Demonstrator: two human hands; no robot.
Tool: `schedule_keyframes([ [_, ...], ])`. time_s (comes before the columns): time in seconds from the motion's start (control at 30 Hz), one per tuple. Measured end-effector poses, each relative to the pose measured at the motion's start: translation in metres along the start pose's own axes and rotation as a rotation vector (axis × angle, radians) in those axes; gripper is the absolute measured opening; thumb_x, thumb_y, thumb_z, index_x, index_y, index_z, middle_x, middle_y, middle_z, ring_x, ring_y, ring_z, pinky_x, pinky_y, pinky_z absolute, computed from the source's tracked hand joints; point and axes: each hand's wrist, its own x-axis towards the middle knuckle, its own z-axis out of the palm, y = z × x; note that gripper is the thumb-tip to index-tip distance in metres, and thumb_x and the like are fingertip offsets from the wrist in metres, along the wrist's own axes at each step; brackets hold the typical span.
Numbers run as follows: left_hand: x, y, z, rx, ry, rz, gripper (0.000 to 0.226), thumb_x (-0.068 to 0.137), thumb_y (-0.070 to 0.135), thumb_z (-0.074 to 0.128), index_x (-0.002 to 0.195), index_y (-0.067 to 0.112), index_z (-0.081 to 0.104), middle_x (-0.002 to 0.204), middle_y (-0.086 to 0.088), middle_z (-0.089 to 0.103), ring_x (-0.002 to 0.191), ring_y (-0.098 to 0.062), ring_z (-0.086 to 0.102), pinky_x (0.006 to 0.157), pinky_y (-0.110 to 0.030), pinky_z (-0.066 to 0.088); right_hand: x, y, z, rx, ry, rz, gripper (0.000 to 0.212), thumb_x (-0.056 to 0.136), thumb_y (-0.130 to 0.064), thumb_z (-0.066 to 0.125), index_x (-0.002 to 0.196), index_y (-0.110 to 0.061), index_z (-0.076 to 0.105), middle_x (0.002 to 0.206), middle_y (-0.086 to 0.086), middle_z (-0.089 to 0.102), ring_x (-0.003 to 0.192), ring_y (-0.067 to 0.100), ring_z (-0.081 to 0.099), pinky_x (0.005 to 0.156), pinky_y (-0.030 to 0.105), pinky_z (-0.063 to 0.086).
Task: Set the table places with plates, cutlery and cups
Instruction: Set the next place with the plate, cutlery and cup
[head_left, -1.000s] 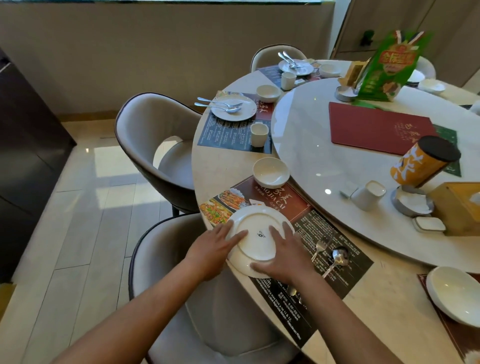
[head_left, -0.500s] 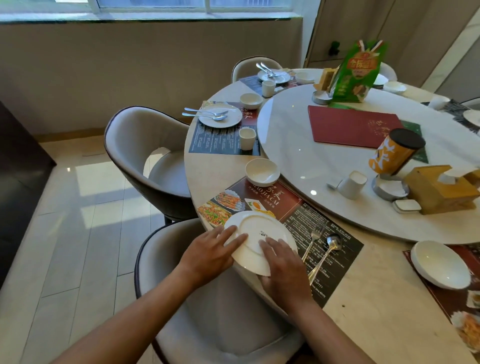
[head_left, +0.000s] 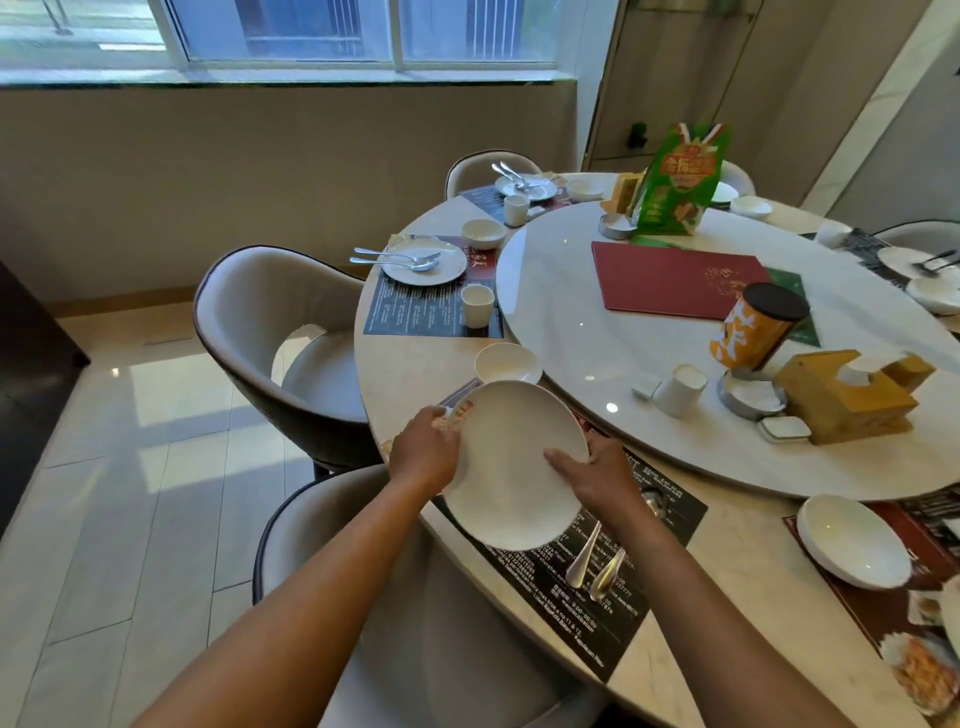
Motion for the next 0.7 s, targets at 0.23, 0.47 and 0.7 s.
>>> schedule_keyframes([
  [0.23, 0.011, -0.034, 0.009, -0.204, -0.136, -0.349, 0.013, 0.096, 0.012, 0.056, 0.1, 0.023, 0.062, 0.116, -0.007, 0.064, 0.099, -0.026, 0.065, 0.083, -0.044, 0.062, 0.014, 0.045, 0.003, 0.205, 0.054, 0.266, 0.031, 0.089, -0.013, 0.072, 0.117, -0.006, 0.062, 0.108, 0.012, 0.069, 0.101, 0.032, 0.066, 0.089, 0.048, 0.057],
  [0.47, 0.017, -0.044, 0.023, -0.029, -0.104, -0.351, 0.024, 0.091, 0.006, 0.058, 0.1, 0.026, 0.064, 0.106, -0.008, 0.065, 0.089, -0.027, 0.067, 0.07, -0.04, 0.064, 0.022, 0.073, 0.013, 0.208, 0.092, 0.367, 0.033, 0.089, -0.011, 0.071, 0.12, -0.005, 0.061, 0.106, 0.009, 0.069, 0.1, 0.028, 0.064, 0.082, 0.04, 0.056],
  [0.7, 0.035, -0.037, 0.023, 0.241, -0.028, -0.167, 0.032, 0.095, 0.009, 0.054, 0.12, 0.021, 0.07, 0.124, -0.005, 0.066, 0.106, -0.024, 0.058, 0.081, -0.03, 0.043, 0.022, 0.073, 0.02, -0.216, 0.113, 0.324, 0.042, 0.081, -0.033, 0.08, 0.112, -0.007, 0.066, 0.105, 0.008, 0.071, 0.094, 0.023, 0.067, 0.081, 0.038, 0.06],
])
